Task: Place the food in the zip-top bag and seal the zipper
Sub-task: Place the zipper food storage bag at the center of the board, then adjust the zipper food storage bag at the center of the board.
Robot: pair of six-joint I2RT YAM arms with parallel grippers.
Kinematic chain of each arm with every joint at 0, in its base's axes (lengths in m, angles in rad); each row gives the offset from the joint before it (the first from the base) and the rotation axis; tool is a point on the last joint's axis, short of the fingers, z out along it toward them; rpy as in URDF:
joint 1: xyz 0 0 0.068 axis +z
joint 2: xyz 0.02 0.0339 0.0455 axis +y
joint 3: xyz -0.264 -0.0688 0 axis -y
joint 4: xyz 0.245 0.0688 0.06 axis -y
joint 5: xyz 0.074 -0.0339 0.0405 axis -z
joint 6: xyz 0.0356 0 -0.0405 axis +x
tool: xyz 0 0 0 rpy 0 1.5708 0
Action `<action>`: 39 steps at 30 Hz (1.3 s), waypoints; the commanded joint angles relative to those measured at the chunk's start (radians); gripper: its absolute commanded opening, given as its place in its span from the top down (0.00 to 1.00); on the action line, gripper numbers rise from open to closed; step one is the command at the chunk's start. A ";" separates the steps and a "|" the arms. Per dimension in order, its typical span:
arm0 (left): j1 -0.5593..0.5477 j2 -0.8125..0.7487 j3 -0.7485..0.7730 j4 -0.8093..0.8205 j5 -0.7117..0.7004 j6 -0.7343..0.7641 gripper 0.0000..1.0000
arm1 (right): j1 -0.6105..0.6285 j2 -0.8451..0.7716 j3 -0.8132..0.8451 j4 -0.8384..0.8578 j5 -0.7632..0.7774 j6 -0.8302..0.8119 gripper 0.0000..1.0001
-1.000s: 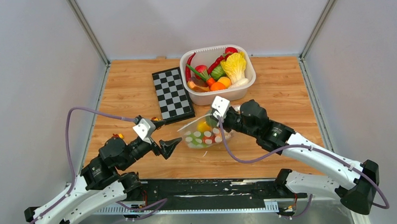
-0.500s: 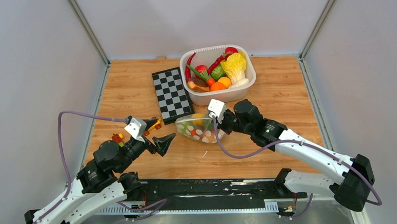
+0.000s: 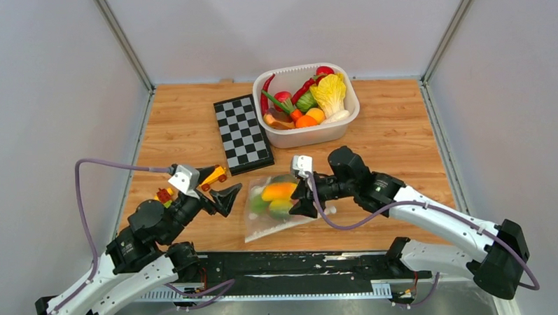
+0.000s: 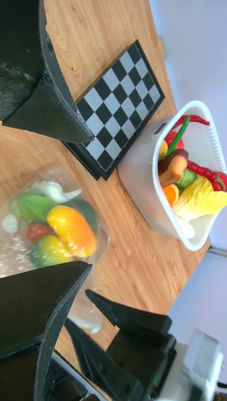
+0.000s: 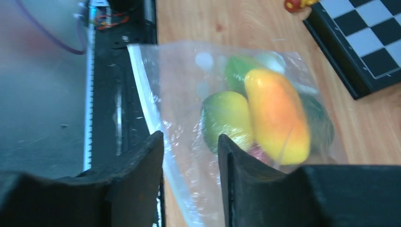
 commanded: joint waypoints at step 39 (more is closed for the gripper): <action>0.003 0.102 -0.471 0.122 0.072 -0.518 0.07 | -0.045 -0.064 -0.404 0.246 0.417 0.675 0.19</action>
